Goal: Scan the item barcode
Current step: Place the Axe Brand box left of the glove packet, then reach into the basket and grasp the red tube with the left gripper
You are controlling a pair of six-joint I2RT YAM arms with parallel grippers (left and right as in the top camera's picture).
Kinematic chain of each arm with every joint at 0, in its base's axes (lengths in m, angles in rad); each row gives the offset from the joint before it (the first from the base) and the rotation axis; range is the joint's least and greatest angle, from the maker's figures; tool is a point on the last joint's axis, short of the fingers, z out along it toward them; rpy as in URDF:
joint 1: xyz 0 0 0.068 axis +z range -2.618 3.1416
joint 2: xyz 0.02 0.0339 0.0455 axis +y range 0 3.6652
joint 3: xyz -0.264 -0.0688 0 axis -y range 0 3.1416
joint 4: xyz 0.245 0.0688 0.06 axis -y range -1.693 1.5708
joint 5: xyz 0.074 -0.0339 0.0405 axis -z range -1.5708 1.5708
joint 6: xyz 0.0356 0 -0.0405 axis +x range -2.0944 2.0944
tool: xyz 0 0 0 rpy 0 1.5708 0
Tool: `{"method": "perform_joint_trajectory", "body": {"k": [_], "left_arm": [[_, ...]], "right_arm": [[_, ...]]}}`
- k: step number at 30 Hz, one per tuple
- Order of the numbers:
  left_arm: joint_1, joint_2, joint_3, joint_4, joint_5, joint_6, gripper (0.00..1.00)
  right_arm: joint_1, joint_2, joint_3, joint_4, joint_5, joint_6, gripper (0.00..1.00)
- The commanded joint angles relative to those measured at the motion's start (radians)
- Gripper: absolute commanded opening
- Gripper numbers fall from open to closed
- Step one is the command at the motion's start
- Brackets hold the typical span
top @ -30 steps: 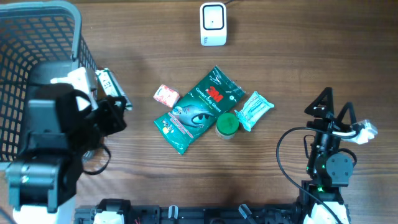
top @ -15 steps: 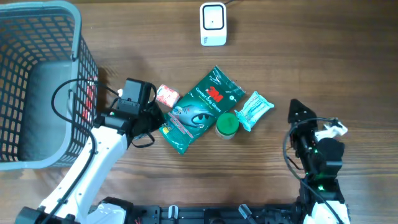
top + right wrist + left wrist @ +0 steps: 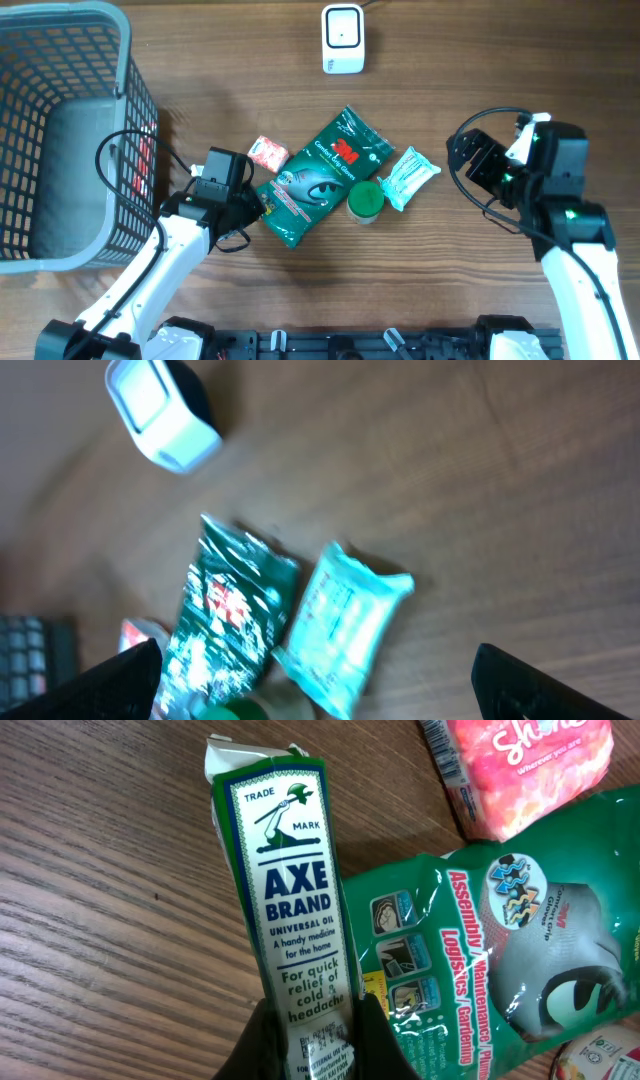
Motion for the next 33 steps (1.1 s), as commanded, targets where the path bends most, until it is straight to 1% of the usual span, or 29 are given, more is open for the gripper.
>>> {"method": "perform_joint_trajectory", "body": {"k": [1, 5, 6, 7, 9, 11, 12, 13, 14, 15, 17, 19, 20, 21, 22, 24, 25, 26, 28, 29, 31, 33], "left_arm": [[-0.004, 0.011, -0.011, 0.003, -0.01, -0.021, 0.08], [-0.006, 0.089, -0.011, 0.017, -0.01, -0.021, 0.09], [-0.013, 0.122, -0.011, 0.027, -0.009, -0.021, 0.13], [-0.026, 0.147, -0.011, 0.037, -0.009, -0.021, 0.27], [-0.04, 0.146, -0.004, 0.042, -0.013, -0.02, 1.0], [-0.041, 0.092, 0.069, -0.009, -0.028, -0.016, 1.0], [-0.041, 0.047, 0.142, -0.059, -0.064, -0.015, 1.0], [-0.041, 0.012, 0.213, -0.097, -0.098, 0.013, 1.0], [-0.041, -0.024, 0.317, -0.135, -0.151, 0.056, 1.0], [-0.041, -0.051, 0.435, -0.179, -0.22, 0.091, 1.0], [-0.034, -0.07, 0.623, -0.224, -0.35, 0.138, 1.0], [0.002, -0.071, 0.766, -0.238, -0.462, 0.167, 1.0], [0.05, -0.071, 0.818, -0.238, -0.513, 0.167, 1.0], [0.116, -0.071, 0.842, -0.238, -0.522, 0.167, 1.0], [0.182, -0.071, 0.843, -0.242, -0.521, 0.157, 1.0], [0.355, -0.064, 0.843, -0.3, -0.502, 0.038, 1.0], [0.444, -0.06, 0.843, -0.324, -0.451, -0.002, 1.0], [0.55, -0.053, 0.843, -0.339, -0.354, -0.011, 1.0], [0.702, -0.031, 0.843, -0.368, -0.169, -0.011, 1.0], [0.771, -0.011, 0.842, -0.394, -0.105, -0.021, 1.0], [0.869, 0.047, 0.842, -0.47, -0.071, -0.058, 1.0], [0.897, 0.121, 0.842, -0.523, -0.072, -0.041, 1.0]], "right_arm": [[-0.001, 0.097, 0.01, -0.024, -0.011, -0.086, 1.0], [-0.001, 0.171, 0.01, -0.059, -0.011, -0.104, 1.0], [0.0, 0.173, 0.01, -0.058, -0.011, -0.104, 1.0], [-0.001, 0.173, 0.01, -0.059, -0.011, -0.104, 1.0], [0.0, 0.173, 0.01, -0.062, -0.011, -0.104, 1.0], [-0.001, 0.173, 0.01, -0.066, -0.011, -0.104, 1.0], [-0.001, 0.173, 0.01, -0.062, -0.011, -0.103, 1.0], [-0.001, 0.173, 0.01, -0.056, -0.011, -0.103, 1.0], [-0.001, 0.173, 0.01, -0.036, -0.011, -0.099, 1.0], [-0.001, 0.173, 0.01, -0.014, -0.011, -0.064, 1.0], [-0.001, 0.173, 0.01, -0.002, -0.012, -0.048, 1.0], [0.0, 0.173, 0.01, -0.017, -0.012, -0.048, 1.0], [0.0, 0.173, 0.01, -0.034, -0.012, -0.048, 1.0], [0.0, 0.175, 0.01, -0.048, -0.011, -0.049, 1.0], [-0.001, 0.176, 0.007, -0.056, -0.011, -0.05, 1.0], [0.0, 0.177, 0.006, -0.066, -0.011, -0.05, 1.0], [0.0, 0.177, 0.006, -0.068, -0.011, -0.05, 1.0], [0.0, 0.177, 0.006, -0.068, -0.011, -0.051, 1.0], [0.0, 0.177, 0.006, -0.066, -0.011, -0.051, 1.0], [0.0, 0.177, 0.006, -0.066, -0.011, -0.051, 1.0], [0.0, 0.177, 0.006, -0.065, -0.011, -0.051, 1.0], [0.0, 0.177, 0.006, -0.057, -0.011, -0.051, 1.0]]}}
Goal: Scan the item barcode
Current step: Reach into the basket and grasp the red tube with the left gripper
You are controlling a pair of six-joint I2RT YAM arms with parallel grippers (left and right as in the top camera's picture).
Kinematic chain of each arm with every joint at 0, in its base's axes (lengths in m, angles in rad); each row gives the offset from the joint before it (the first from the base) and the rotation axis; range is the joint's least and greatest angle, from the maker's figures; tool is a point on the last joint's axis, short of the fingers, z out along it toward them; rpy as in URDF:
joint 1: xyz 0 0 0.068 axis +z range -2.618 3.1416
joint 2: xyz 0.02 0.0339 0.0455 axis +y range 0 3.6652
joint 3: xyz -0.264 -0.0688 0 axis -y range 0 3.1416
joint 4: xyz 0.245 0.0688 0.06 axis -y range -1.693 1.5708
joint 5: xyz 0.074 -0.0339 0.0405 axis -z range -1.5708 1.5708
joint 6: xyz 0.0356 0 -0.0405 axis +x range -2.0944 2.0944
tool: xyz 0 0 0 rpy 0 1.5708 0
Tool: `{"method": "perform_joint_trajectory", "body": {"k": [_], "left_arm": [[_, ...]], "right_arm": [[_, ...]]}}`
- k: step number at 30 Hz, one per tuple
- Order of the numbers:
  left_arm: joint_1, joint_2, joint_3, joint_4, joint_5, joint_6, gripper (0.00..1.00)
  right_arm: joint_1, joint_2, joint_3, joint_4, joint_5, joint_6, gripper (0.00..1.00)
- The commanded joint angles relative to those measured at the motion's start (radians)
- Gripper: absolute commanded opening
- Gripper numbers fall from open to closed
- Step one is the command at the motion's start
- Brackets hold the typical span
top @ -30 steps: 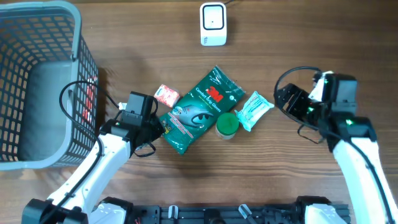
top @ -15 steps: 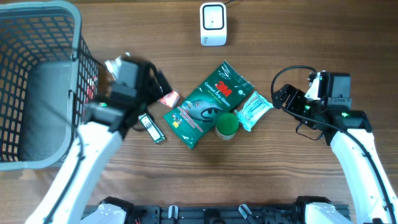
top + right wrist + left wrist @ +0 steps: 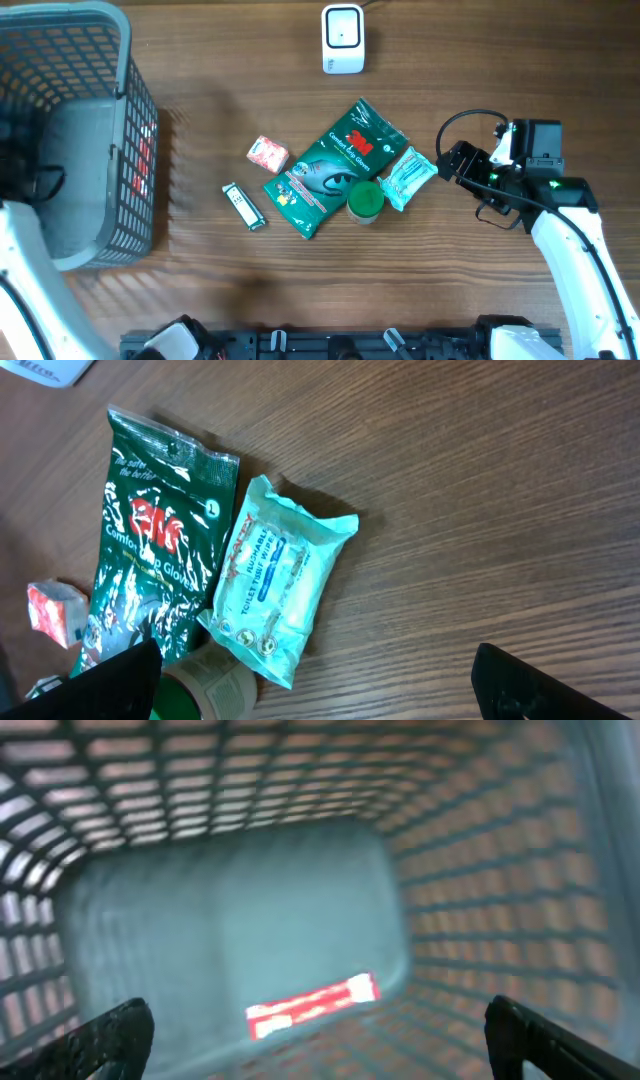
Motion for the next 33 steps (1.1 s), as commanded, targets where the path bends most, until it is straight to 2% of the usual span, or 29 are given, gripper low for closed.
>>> {"method": "perform_joint_trajectory", "body": {"k": [1, 3, 6, 12, 17, 22, 25, 28, 31, 32, 33], "left_arm": [[0.042, 0.136, -0.001, -0.047, 0.087, 0.019, 1.0], [0.033, 0.218, -0.001, -0.036, 0.109, 0.084, 1.0], [0.018, 0.377, -0.001, -0.005, 0.234, 0.257, 1.0], [-0.042, 0.558, -0.001, 0.048, 0.239, 0.554, 1.0], [-0.104, 0.602, -0.003, 0.108, 0.235, 0.702, 1.0], [-0.124, 0.695, -0.003, 0.071, 0.235, 0.744, 1.0], [-0.124, 0.739, -0.003, 0.01, 0.231, 0.833, 1.0], [-0.124, 0.761, -0.003, -0.02, 0.182, 0.838, 1.0], [-0.121, 0.762, -0.003, -0.021, -0.134, 0.562, 1.0], [-0.116, 0.762, -0.003, -0.039, -0.21, 0.48, 0.99], [-0.109, 0.762, -0.003, -0.05, -0.225, 0.444, 0.97]], "right_arm": [[0.0, 0.01, 0.006, 0.014, -0.009, 0.006, 1.0], [0.0, 0.01, 0.006, 0.013, -0.009, 0.006, 1.0], [0.0, 0.01, 0.006, 0.009, -0.01, 0.007, 1.0], [0.0, 0.01, 0.006, 0.012, -0.01, 0.008, 1.0], [0.0, 0.01, 0.006, 0.01, -0.009, 0.007, 1.0], [0.0, 0.01, 0.006, 0.01, -0.009, 0.008, 1.0], [0.0, 0.01, 0.006, 0.01, -0.009, 0.008, 1.0], [0.0, 0.01, 0.006, 0.012, -0.009, 0.008, 1.0], [0.0, 0.01, 0.006, 0.012, -0.009, 0.007, 1.0], [0.0, 0.01, 0.006, 0.012, -0.009, 0.007, 1.0], [0.0, 0.01, 0.006, 0.013, -0.009, 0.007, 1.0]]}}
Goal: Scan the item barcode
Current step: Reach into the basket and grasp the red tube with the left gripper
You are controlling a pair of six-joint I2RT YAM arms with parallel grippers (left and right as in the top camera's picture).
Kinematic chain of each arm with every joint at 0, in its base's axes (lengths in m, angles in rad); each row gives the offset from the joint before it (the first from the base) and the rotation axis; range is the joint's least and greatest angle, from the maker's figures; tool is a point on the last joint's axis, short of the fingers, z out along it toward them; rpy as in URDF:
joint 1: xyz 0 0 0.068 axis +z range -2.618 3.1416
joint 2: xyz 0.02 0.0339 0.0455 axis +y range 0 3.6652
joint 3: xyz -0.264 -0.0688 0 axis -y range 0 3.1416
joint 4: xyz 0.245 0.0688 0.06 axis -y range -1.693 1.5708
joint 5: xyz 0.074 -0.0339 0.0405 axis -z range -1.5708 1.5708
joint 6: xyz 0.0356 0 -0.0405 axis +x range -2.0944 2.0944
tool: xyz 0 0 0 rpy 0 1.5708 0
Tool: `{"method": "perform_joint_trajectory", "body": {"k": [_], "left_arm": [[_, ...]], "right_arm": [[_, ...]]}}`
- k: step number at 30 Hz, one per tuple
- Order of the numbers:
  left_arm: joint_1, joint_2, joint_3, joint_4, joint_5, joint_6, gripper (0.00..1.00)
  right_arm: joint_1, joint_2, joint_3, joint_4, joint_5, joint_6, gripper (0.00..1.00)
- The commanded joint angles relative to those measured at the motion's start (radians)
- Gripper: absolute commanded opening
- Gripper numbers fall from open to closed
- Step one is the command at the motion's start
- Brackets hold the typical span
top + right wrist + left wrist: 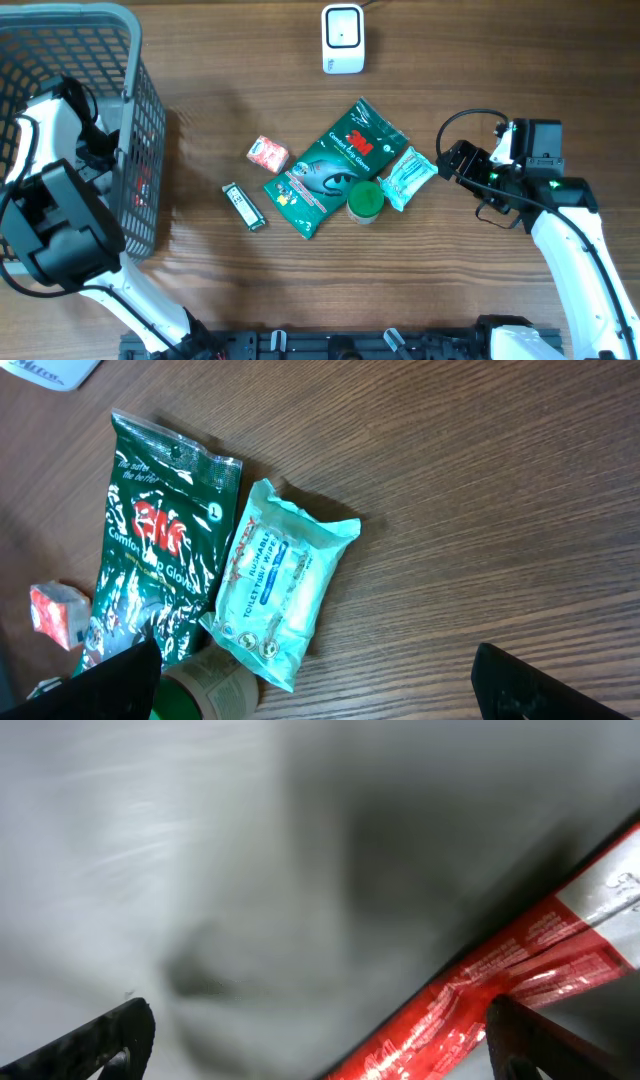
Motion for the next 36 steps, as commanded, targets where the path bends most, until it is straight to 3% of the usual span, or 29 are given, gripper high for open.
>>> {"method": "perform_joint_trajectory", "body": {"k": [1, 3, 4, 5, 8, 10, 13, 16, 17, 22, 25, 36], "left_arm": [[0.023, 0.041, -0.015, -0.017, -0.268, -0.223, 0.94], [0.024, 0.041, -0.015, -0.031, -0.27, -0.253, 0.84], [0.027, 0.041, -0.015, -0.04, -0.274, -0.327, 0.84], [0.027, 0.041, -0.015, -0.044, -0.265, -0.366, 0.85], [0.027, 0.041, -0.015, -0.025, -0.129, -0.325, 1.0], [0.027, 0.041, -0.015, -0.002, -0.019, -0.244, 1.0], [0.027, 0.041, -0.015, 0.015, 0.04, -0.245, 1.0], [0.027, 0.043, -0.024, 0.015, 0.047, -0.246, 0.92], [0.027, 0.043, -0.028, 0.015, 0.037, -0.248, 1.0], [0.033, -0.08, -0.014, 0.027, 0.01, -0.288, 1.0], [0.033, -0.184, -0.013, 0.045, -0.011, -0.382, 1.0], [-0.005, -0.031, -0.035, 0.055, 0.066, -0.219, 1.0]], "right_arm": [[0.0, 0.01, 0.006, 0.006, -0.009, 0.007, 1.0], [0.0, 0.01, 0.006, 0.006, -0.009, 0.007, 1.0], [0.0, 0.01, 0.006, 0.006, -0.009, 0.007, 1.0], [0.0, 0.01, 0.006, 0.006, -0.009, 0.007, 1.0], [0.0, 0.01, 0.006, 0.006, -0.009, 0.007, 1.0], [0.0, 0.01, 0.006, 0.006, -0.001, 0.007, 1.0], [0.0, 0.01, 0.006, 0.006, 0.002, 0.007, 0.99], [0.0, 0.01, 0.006, 0.006, 0.003, 0.006, 1.0], [0.0, 0.01, 0.006, 0.007, 0.003, 0.007, 1.0], [0.0, 0.01, 0.006, 0.01, 0.002, 0.007, 1.0], [0.0, 0.01, 0.006, 0.009, 0.002, 0.007, 1.0], [0.0, 0.01, 0.006, 0.009, 0.002, 0.007, 1.0]]}}
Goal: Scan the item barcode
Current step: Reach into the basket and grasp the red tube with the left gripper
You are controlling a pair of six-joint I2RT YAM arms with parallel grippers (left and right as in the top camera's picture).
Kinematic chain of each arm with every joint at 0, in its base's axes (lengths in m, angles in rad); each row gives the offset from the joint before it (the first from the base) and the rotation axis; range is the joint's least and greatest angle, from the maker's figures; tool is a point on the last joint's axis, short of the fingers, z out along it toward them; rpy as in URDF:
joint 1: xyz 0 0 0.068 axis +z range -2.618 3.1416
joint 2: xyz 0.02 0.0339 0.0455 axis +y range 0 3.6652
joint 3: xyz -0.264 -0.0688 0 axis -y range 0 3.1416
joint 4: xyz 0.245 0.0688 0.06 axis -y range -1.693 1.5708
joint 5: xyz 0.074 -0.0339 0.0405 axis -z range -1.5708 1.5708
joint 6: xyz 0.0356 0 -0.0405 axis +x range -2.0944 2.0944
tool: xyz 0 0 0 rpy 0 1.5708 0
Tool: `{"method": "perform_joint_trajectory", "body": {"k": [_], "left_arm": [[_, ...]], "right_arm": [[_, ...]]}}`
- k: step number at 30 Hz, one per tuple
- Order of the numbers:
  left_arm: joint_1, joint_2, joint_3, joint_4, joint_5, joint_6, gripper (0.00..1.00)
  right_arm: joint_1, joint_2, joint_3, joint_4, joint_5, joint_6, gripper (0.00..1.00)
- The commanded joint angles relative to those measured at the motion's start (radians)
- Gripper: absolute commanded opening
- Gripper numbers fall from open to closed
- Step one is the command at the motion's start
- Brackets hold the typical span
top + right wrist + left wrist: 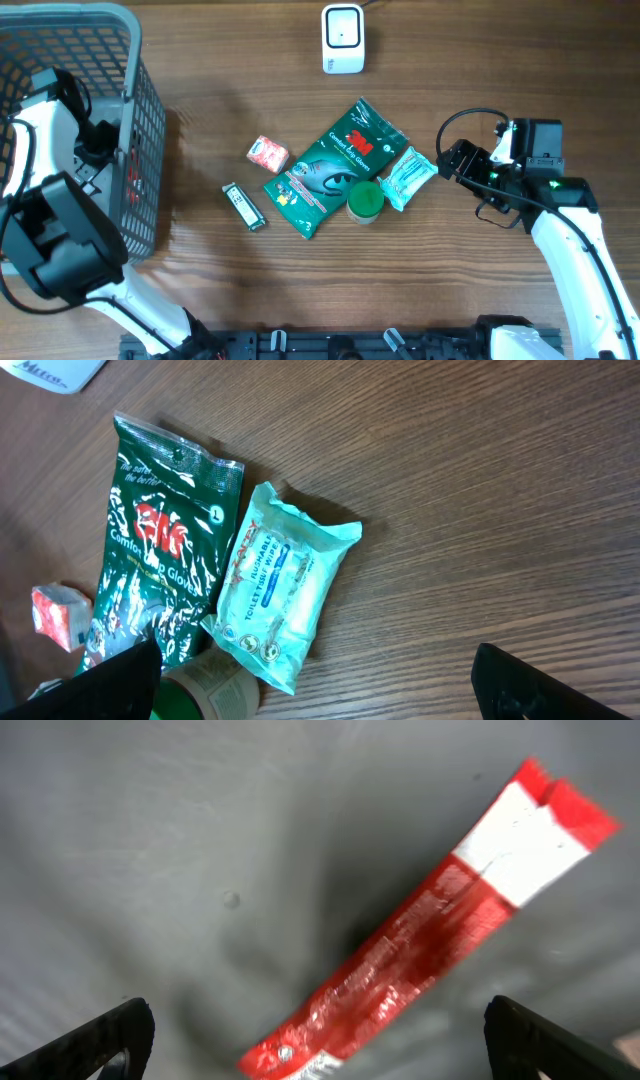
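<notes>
The white barcode scanner (pixel 343 38) stands at the table's far edge. A narrow green-and-white Axe Brand box (pixel 243 206) lies flat, left of a green 3M pack (pixel 335 170). My left gripper (pixel 320 1065) is open inside the grey basket (pixel 140 120), above a red-and-white sachet (pixel 430 930) lying on the basket floor. My right gripper (pixel 320 705) is open and empty, hovering right of a teal wipes pack (pixel 285 595).
A small pink box (pixel 268 152) lies left of the 3M pack's top. A green-capped bottle (pixel 365 200) sits between that pack and the wipes. The basket's mesh wall stands along the table's left side.
In the left wrist view the red sachet was close and blurred; now it shows whole and farther off, so my left gripper has drawn back. The right arm and table items have not moved.
My left gripper was shut on the Axe Brand box beside the 3M pack. Then the box lay alone on the table and the gripper was open over the basket. It then sat low by the red sachet, and now hangs a little above it.
</notes>
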Motion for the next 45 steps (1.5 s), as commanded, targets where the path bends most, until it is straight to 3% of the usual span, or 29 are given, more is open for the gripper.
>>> {"method": "perform_joint_trajectory", "body": {"k": [1, 4, 5, 6, 7, 8, 9, 10, 12, 15, 19, 22, 25, 28, 30, 32, 34, 38, 41, 43, 44, 45], "left_arm": [[-0.001, 0.06, -0.01, -0.003, 0.034, 0.053, 0.99], [-0.001, 0.082, -0.011, -0.022, 0.034, 0.076, 0.91], [-0.001, 0.084, -0.011, -0.029, 0.034, 0.076, 0.83], [0.0, 0.085, -0.011, -0.034, 0.033, 0.076, 0.67], [0.0, 0.085, -0.011, -0.036, 0.031, 0.074, 0.61], [0.0, 0.085, -0.011, -0.039, 0.03, 0.071, 0.4], [0.001, 0.085, -0.011, -0.042, 0.03, 0.071, 0.11], [0.004, 0.085, -0.011, -0.043, 0.025, 0.071, 0.04], [0.016, 0.083, 0.004, -0.056, -0.045, 0.072, 0.04], [0.034, 0.061, 0.17, -0.183, -0.154, 0.071, 0.04], [0.024, -0.023, 0.509, -0.328, -0.11, 0.071, 0.04], [-0.02, -0.137, 0.721, -0.396, 0.024, 0.071, 0.04], [-0.153, -0.285, 0.735, -0.431, 0.121, 0.071, 0.04], [-0.455, -0.314, 0.723, -0.507, 0.121, 0.071, 0.04], [-0.603, -0.303, 0.666, -0.485, 0.118, 0.06, 0.04], [-0.763, -0.303, 0.511, -0.395, 0.053, -0.051, 0.04], [-0.874, -0.303, 0.309, -0.245, 0.044, -0.066, 0.04], [-0.993, -0.302, -0.14, 0.099, 0.051, -0.2, 0.04], [-1.029, -0.302, -0.391, 0.342, 0.064, -0.205, 0.04], [-1.028, -0.302, -0.458, 0.393, 0.062, -0.243, 0.04], [-1.028, -0.302, -0.462, 0.391, 0.06, -0.245, 0.12], [-1.028, -0.31, -0.456, 0.392, 0.06, -0.244, 0.45]], "right_arm": [[0.0, 0.01, 0.006, 0.001, 0.002, 0.007, 1.0], [0.0, 0.01, 0.006, 0.001, 0.002, 0.007, 1.0], [0.0, 0.01, 0.006, 0.001, 0.002, 0.008, 1.0], [0.0, 0.01, 0.006, 0.001, 0.002, 0.007, 1.0], [0.0, 0.01, 0.006, 0.001, 0.002, 0.008, 1.0], [0.0, 0.01, 0.006, -0.001, 0.002, 0.007, 1.0], [0.0, 0.01, 0.006, -0.002, 0.002, 0.008, 1.0], [0.0, 0.01, 0.006, -0.002, 0.002, 0.007, 1.0], [0.0, 0.01, 0.006, -0.002, 0.002, 0.007, 1.0], [0.0, 0.01, 0.006, 0.001, 0.002, 0.008, 1.0], [0.0, 0.01, 0.006, 0.002, 0.002, 0.049, 1.0], [0.0, 0.01, 0.006, 0.002, 0.002, 0.06, 1.0], [0.0, 0.01, 0.006, -0.001, 0.002, 0.06, 1.0], [0.0, 0.01, 0.006, -0.001, 0.002, 0.092, 1.0], [0.0, 0.01, 0.006, -0.002, 0.002, 0.094, 1.0], [0.0, 0.01, 0.005, -0.014, 0.002, 0.092, 1.0], [0.0, 0.01, 0.005, -0.012, 0.006, 0.09, 1.0], [-0.001, 0.01, 0.005, -0.017, 0.006, 0.09, 1.0], [-0.001, 0.01, 0.005, -0.016, 0.006, 0.091, 1.0], [0.0, 0.01, 0.005, -0.017, 0.005, 0.091, 1.0], [-0.001, 0.01, 0.005, -0.016, 0.005, 0.091, 1.0], [-0.001, 0.01, 0.005, -0.014, 0.006, 0.091, 1.0]]}}
